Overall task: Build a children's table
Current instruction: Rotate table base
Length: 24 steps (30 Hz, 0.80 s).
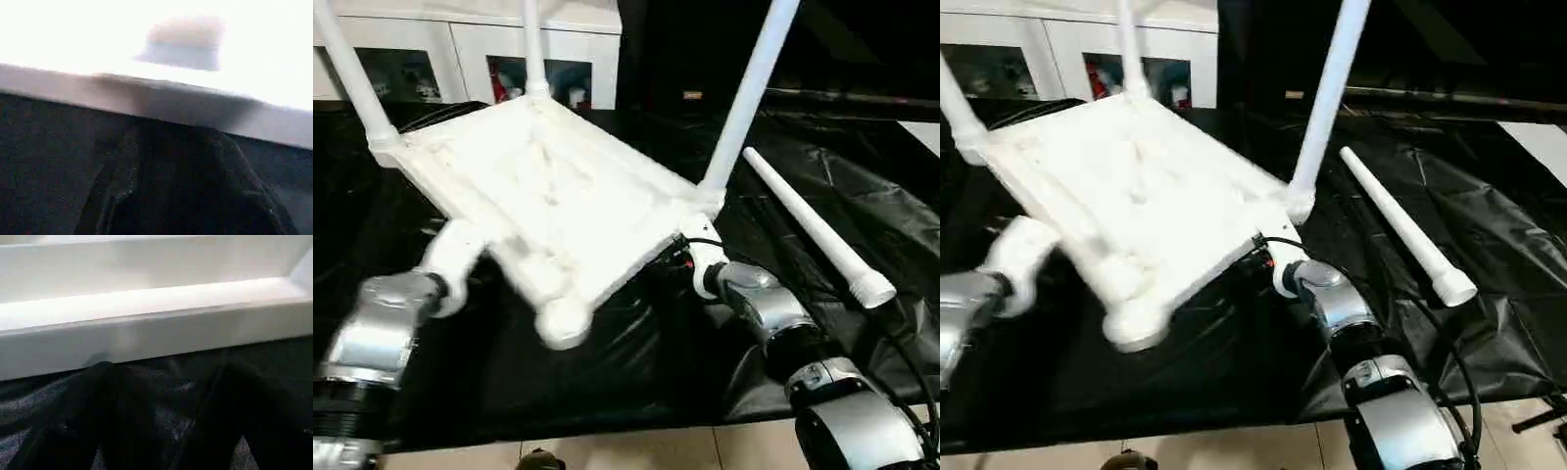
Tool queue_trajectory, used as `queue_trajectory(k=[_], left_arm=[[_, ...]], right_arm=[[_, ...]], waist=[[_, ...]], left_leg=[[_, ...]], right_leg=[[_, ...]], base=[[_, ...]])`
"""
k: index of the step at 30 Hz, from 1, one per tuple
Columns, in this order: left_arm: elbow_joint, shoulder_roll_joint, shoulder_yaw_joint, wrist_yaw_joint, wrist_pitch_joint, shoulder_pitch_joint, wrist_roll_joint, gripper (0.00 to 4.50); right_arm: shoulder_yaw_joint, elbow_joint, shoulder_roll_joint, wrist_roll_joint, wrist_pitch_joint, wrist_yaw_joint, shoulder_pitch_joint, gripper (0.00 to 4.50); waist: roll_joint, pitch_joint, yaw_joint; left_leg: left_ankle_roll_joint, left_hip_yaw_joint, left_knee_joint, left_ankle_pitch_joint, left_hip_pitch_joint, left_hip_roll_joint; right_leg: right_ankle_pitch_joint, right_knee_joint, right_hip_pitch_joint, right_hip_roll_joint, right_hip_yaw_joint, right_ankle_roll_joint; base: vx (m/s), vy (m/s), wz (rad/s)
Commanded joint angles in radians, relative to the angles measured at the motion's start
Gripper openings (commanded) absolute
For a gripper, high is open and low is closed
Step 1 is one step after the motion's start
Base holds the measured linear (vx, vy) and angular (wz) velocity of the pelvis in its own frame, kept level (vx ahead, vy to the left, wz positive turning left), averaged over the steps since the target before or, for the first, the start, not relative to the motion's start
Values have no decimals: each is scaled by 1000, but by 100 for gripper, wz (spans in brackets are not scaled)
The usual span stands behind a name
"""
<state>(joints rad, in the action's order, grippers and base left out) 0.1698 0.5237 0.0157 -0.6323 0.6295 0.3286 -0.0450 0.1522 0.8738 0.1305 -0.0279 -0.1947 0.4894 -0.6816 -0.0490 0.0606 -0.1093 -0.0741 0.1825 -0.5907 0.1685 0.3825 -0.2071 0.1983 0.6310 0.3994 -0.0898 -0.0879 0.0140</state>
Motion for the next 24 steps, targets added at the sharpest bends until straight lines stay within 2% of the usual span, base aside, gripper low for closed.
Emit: queue_trajectory(k=[1, 2, 4, 6, 11, 12, 13, 14, 16, 17, 20, 21, 24], left_arm=[[15, -74, 51, 1, -28, 39, 19, 181], [15, -74, 51, 1, -28, 39, 19, 181], [95, -151, 70, 73, -95, 95, -10, 181], [135, -190, 69, 114, -141, 124, -15, 181], [176, -258, 61, 193, -234, 163, -12, 181], [161, -270, 58, 195, -251, 159, -6, 181], [149, -279, 56, 195, -263, 155, -1, 181], [96, -314, 27, 217, -296, 125, 25, 181], [83, -321, 19, 227, -310, 116, 31, 181], [59, -340, 7, 247, -330, 90, 39, 181], [23, -354, 6, 256, -339, 52, 48, 181], [-29, -356, 19, 245, -330, 6, 54, 181], [-66, -350, 33, 215, -314, -28, 66, 181]], right_arm=[[-20, -44, 6, -11, 15, 15, -1, 385], [-20, -44, 6, -11, 15, 15, -1, 385], [-32, -127, 34, -16, -6, 17, 32, 385], [-37, -175, 51, -14, -20, 12, 51, 385], [-64, -290, 95, -21, -64, -2, 97, 385], [-75, -326, 106, -23, -82, -9, 110, 385], [-83, -356, 116, -24, -96, -15, 120, 385], [-116, -449, 137, -30, -145, -40, 153, 385], [-125, -471, 140, -32, -159, -48, 160, 385], [-143, -505, 143, -34, -199, -76, 166, 385], [-154, -517, 149, -17, -241, -119, 163, 385], [-173, -496, 161, -8, -258, -152, 143, 385], [-188, -439, 182, 11, -265, -190, 106, 385]], waist=[[31, -69, 7], [32, -69, 5], [30, -70, 4], [29, -72, -1], [20, -75, 0], [28, -75, 1], [20, -76, 2], [21, -74, 2], [21, -76, 3], [19, -75, 4], [18, -72, 13], [17, -71, 16], [17, -72, 22]], left_leg=[[-57, -10, 79, 258, -27, -28], [-56, -9, 77, 253, -29, -28], [-45, -8, 75, 235, -27, -27], [-43, -8, 73, 225, -28, -27], [-30, -12, 71, 203, -17, -25], [-30, -13, 71, 204, -17, -26], [-24, -12, 69, 193, -16, -25], [-19, -12, 69, 177, -15, -26], [-11, -11, 67, 161, -16, -27], [-6, -10, 67, 164, -15, -25], [-7, -8, 68, 186, -16, -25], [-9, -8, 69, 190, -15, -24], [-17, -7, 68, 200, -17, -25]], right_leg=[[118, -73, -41, -57, 57, 200], [116, -75, -41, -56, 57, 196], [101, -74, -43, -53, 58, 188], [94, -75, -43, -54, 58, 178], [106, -77, -53, -57, 54, 158], [104, -76, -52, -57, 54, 161], [90, -77, -53, -57, 55, 161], [68, -76, -55, -55, 55, 166], [32, -71, -54, -54, 54, 181], [39, -72, -55, -52, 53, 182], [101, -79, -52, -52, 54, 171], [120, -81, -51, -51, 54, 165], [148, -83, -46, -49, 53, 162]], base=[[0, 0, 0], [0, 0, 0], [0, 0, 0], [0, 0, 0], [0, 0, 0], [0, 0, 0], [0, 0, 0], [0, 0, 0], [0, 0, 0], [0, 0, 0], [0, 0, 0], [0, 0, 0], [0, 0, 0]])
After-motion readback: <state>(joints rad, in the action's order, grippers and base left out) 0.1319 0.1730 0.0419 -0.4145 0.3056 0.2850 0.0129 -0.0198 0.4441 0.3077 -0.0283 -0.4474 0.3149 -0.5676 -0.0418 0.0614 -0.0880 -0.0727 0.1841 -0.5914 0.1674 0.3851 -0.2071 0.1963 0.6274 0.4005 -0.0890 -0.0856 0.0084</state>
